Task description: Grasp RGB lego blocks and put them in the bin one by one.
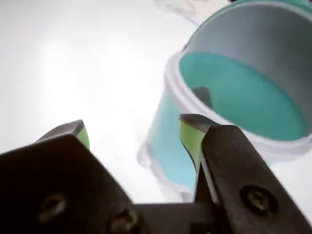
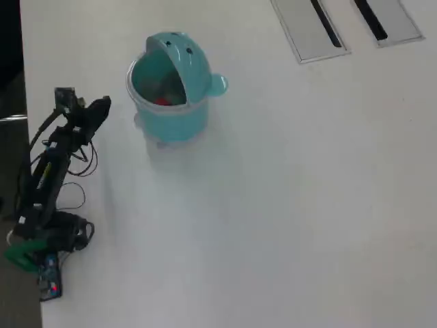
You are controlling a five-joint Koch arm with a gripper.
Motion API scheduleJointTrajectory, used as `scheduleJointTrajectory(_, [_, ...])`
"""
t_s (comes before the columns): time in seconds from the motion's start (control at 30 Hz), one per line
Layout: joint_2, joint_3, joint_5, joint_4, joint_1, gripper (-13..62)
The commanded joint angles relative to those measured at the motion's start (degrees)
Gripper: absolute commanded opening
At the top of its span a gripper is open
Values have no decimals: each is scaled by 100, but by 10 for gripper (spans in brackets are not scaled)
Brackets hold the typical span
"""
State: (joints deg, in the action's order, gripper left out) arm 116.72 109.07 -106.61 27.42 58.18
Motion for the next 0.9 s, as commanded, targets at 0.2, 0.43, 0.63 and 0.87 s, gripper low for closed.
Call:
scheduleJointTrajectory(0.2, [879,334,378,-18,431,336])
scheduleJointTrajectory(0.43, [1292,932,439,-35,1301,330])
scheduleJointTrajectory(0.63, [1248,1485,606,-325,1951,330])
scheduleJointTrajectory(0.87, [1283,2312,721,-844,2593,330])
